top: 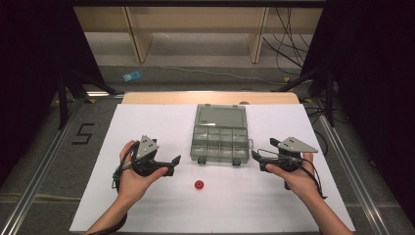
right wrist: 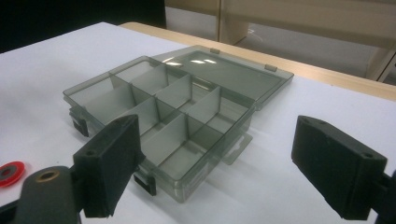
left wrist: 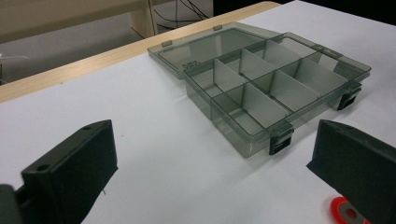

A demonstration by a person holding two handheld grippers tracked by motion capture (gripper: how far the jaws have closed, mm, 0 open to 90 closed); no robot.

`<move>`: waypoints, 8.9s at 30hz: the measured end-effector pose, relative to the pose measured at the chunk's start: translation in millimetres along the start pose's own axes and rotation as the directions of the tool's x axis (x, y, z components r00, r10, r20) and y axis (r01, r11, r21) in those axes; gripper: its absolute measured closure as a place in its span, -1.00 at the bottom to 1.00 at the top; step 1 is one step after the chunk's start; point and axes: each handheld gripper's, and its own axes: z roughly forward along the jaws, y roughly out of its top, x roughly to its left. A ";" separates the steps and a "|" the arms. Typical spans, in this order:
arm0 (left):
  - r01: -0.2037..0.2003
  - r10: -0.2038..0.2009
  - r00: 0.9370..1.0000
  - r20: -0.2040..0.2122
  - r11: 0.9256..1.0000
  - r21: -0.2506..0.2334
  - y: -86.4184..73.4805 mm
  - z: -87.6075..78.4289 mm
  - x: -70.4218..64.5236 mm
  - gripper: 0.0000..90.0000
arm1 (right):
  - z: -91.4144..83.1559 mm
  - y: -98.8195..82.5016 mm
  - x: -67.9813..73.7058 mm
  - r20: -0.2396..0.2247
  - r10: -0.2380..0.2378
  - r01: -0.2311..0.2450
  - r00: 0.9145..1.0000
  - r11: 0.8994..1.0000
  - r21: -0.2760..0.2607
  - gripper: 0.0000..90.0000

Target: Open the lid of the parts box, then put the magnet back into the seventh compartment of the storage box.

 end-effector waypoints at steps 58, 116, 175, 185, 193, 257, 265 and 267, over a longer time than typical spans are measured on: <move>-0.123 0.114 0.980 0.166 0.991 0.047 -0.4 8.5 -41.4 -0.92 | -39.7 -14.9 28.6 -0.086 -0.050 0.044 0.995 0.997 -0.067 -0.58; -0.256 0.132 0.943 0.306 0.874 0.412 -25.7 58.6 -77.8 0.38 | -33.9 -17.0 30.3 -0.094 -0.062 0.055 0.994 0.996 -0.069 -0.53; -0.207 0.139 0.955 0.262 0.945 0.253 15.1 47.7 -75.0 0.40 | -34.5 -16.4 28.2 -0.093 -0.055 0.047 0.994 0.995 -0.087 -0.53; -0.196 0.134 0.956 0.260 0.954 0.227 18.3 48.1 -73.8 0.40 | -34.8 -16.3 28.6 -0.100 -0.047 0.039 0.994 0.996 -0.080 -0.53; -0.196 0.137 0.956 0.260 0.957 0.215 22.3 50.4 -74.0 0.40 | -34.5 -16.7 28.7 -0.086 -0.049 0.042 0.995 0.996 -0.082 -0.52; -0.219 0.169 0.951 0.259 0.959 0.180 49.3 81.7 -91.9 0.40 | -35.9 -16.4 29.3 -0.098 -0.035 0.028 0.995 0.997 -0.070 -0.52; -0.213 0.164 0.951 0.262 0.962 0.170 52.1 84.2 -93.3 0.40 | -36.0 -16.3 29.2 -0.097 -0.036 0.029 0.995 0.997 -0.072 -0.52; -0.210 0.161 0.950 0.266 0.963 0.168 52.7 85.0 -93.6 0.40 | -36.1 -16.3 29.2 -0.098 -0.035 0.028 0.995 0.997 -0.072 -0.52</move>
